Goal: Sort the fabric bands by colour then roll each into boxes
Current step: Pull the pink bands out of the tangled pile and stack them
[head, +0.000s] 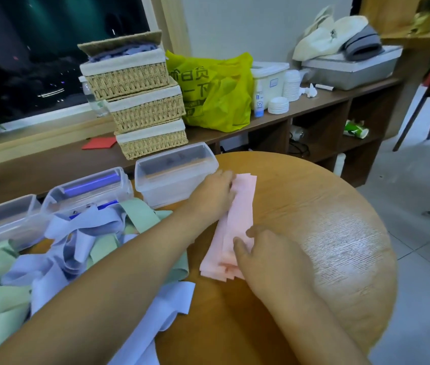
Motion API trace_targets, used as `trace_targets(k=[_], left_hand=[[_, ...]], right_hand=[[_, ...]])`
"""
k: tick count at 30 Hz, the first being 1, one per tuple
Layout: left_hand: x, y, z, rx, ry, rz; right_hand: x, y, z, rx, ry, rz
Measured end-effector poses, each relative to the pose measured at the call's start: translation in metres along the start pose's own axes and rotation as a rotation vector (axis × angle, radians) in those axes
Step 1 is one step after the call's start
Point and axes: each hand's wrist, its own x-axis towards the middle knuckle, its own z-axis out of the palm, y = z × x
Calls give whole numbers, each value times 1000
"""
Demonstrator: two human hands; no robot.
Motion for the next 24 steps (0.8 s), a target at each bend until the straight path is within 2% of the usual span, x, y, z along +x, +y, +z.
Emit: trace_targets(k=[5,9,15,20,24], left_hand=[[-81,-44,-50,-31,16,8],[-155,-88,-77,-147,86,-66],[-260,-140,-85,-145,219,-189],[-298,-166,-78,-203,288,-288],[-310,-176,-72,-256,317,-300]], right_hand=[[0,-18,9,52,68,-103],[-5,-36,28,107,76,-151],[-14,-74,53,75,19,-305],[-23,-106,69,24,-82,-544],[-28,-130,87,-10,-77,-719]])
